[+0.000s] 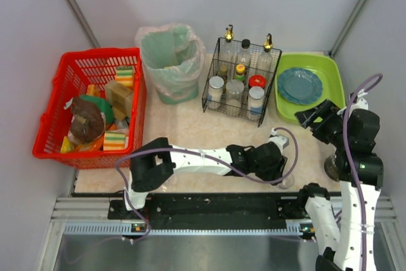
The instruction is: Clear the kitchen counter
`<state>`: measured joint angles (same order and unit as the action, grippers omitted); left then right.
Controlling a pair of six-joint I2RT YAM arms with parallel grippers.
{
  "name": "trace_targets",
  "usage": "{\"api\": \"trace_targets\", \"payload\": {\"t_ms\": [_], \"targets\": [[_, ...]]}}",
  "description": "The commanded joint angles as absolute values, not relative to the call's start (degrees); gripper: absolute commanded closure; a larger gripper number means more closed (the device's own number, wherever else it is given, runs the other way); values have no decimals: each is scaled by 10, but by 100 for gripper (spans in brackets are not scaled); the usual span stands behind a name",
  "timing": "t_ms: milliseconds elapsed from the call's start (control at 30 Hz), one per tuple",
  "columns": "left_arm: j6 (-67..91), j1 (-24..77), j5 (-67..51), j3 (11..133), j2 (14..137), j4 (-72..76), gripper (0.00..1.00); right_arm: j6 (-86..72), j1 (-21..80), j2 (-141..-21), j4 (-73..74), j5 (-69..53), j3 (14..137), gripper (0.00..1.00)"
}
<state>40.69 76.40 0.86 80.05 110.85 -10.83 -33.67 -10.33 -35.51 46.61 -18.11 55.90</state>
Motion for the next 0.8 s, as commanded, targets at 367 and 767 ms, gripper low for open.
{"api": "trace_targets", "payload": {"t_ms": [367,767], "targets": [[437,766,59,847,1153,-93,78,-341,-106,-279,549,-198,569,27],[421,700,8,767,1048,-116,100,-330,-106,-278,534,-286,532,25]]}}
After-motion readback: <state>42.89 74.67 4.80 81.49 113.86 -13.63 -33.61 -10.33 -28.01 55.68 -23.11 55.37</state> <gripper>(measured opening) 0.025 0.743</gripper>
